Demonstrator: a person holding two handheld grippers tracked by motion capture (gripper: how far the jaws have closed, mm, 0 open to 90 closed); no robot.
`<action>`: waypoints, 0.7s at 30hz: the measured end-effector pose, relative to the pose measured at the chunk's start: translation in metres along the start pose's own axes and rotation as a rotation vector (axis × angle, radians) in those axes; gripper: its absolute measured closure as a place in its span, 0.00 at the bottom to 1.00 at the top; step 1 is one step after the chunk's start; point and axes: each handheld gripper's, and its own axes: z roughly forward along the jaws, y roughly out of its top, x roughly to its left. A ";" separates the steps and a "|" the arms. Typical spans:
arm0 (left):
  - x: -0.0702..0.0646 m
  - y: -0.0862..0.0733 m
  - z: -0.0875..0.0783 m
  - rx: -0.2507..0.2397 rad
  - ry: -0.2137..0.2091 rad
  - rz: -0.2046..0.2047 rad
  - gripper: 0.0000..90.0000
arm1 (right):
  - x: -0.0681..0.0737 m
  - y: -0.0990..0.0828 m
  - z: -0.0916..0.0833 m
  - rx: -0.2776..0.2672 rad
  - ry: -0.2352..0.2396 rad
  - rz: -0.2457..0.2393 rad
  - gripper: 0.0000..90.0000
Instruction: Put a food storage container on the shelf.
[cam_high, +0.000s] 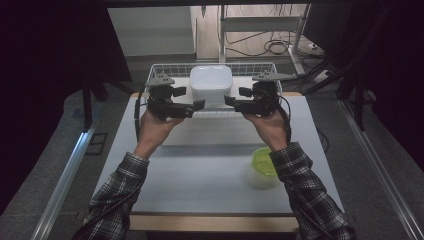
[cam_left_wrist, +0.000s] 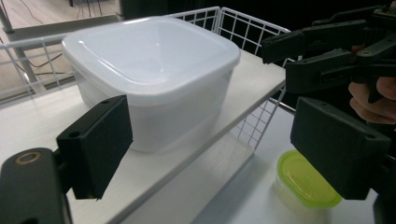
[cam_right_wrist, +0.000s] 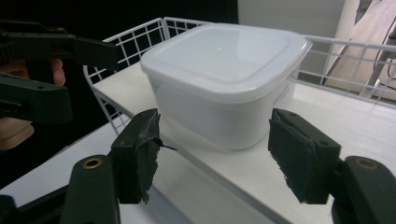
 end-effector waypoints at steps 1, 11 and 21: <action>-0.001 -0.002 -0.001 0.005 -0.005 0.001 0.12 | 0.001 -0.002 0.000 0.003 0.003 -0.005 0.37; -0.013 -0.024 -0.013 0.012 -0.017 0.022 0.06 | 0.008 -0.018 -0.010 0.013 0.026 -0.030 0.29; -0.024 -0.045 -0.020 0.022 0.017 0.076 0.01 | 0.009 -0.040 -0.018 0.026 0.018 -0.041 0.16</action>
